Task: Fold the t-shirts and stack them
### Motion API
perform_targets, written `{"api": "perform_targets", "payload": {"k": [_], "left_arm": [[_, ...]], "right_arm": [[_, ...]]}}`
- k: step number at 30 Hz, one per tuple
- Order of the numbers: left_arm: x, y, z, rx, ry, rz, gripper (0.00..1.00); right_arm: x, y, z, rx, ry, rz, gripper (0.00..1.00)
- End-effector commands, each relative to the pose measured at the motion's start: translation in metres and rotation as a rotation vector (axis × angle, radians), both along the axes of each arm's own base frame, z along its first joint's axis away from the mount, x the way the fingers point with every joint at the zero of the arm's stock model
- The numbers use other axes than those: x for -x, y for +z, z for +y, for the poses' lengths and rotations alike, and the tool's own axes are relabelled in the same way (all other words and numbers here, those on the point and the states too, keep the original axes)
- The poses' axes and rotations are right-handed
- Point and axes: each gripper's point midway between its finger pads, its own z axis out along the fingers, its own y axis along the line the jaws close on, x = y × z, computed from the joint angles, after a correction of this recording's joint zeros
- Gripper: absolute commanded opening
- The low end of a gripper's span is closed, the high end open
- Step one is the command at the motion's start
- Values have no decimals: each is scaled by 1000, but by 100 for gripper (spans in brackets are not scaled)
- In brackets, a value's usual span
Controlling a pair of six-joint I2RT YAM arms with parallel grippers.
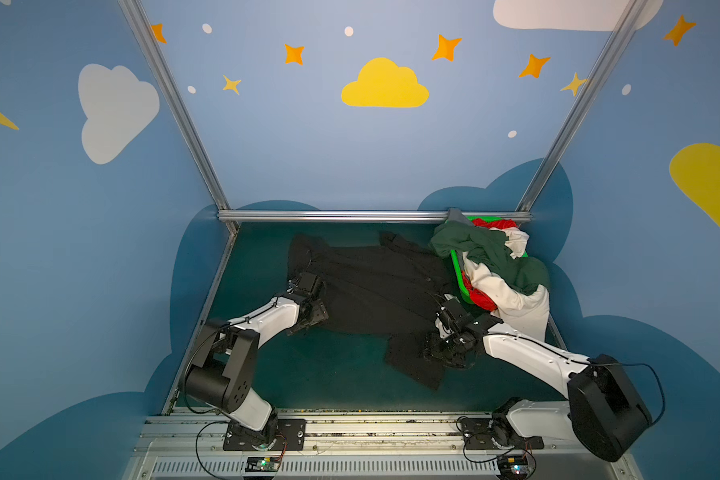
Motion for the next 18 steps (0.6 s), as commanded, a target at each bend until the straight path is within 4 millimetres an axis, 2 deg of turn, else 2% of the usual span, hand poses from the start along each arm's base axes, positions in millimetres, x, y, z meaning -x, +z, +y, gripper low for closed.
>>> {"api": "perform_targets", "payload": {"k": [1, 9, 14, 18], "left_arm": [[7, -1, 12, -27, 41, -2, 91], [8, -2, 25, -6, 91, -17, 90], [8, 11, 30, 0, 101, -65, 94], [9, 19, 32, -2, 97, -90, 96]], "right_arm": [[0, -6, 1, 18, -13, 8, 73], [2, -15, 1, 50, -8, 24, 63], [1, -14, 1, 51, -19, 17, 47], [0, -12, 0, 51, -23, 11, 45]]}}
